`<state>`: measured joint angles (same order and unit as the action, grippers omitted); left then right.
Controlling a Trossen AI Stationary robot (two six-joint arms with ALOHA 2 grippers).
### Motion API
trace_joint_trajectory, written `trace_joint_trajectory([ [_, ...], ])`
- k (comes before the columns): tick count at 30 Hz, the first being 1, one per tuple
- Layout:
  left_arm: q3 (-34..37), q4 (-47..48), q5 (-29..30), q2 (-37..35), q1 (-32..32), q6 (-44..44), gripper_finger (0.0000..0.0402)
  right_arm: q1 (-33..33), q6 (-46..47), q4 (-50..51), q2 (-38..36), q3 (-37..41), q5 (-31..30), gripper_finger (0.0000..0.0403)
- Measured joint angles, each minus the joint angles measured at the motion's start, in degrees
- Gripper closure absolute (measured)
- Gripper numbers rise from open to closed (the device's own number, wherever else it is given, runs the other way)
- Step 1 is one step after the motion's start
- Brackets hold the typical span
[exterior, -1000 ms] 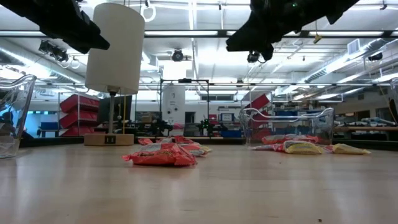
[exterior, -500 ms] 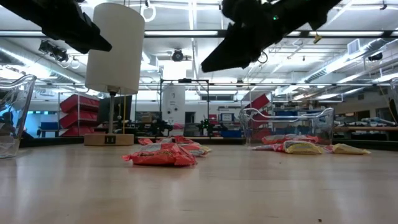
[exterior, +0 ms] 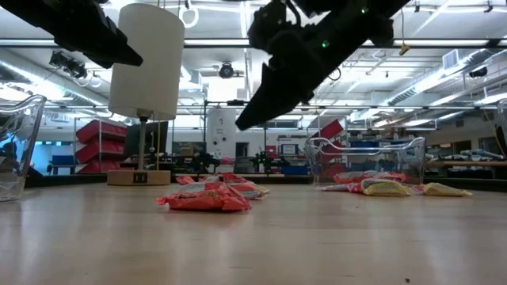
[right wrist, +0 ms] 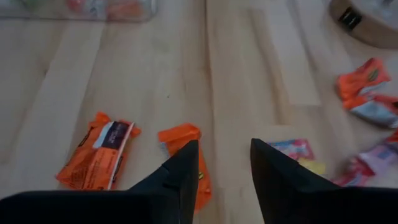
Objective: Sort candy
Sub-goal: Put the large orange chocolate bar into the top right transparent bin
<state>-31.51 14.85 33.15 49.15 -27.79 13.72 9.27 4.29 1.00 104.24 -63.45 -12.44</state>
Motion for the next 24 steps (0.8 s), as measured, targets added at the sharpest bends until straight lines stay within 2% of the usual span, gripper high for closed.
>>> trace_joint_trajectory([
  [9,-0.02,0.21,-0.02,0.0,0.0,0.02,0.0401,1.62,5.17,2.07,2.69,-0.24,0.22,0.0251],
  [18,-0.02,0.46,-0.07,0.0,0.0,0.04,0.0401,2.33,5.11,2.14,4.34,-0.23,0.26,0.0241],
  [24,-0.04,1.04,-0.22,0.06,0.0,0.06,0.0401,2.3,1.54,1.18,6.7,-0.19,0.04,0.024],
])
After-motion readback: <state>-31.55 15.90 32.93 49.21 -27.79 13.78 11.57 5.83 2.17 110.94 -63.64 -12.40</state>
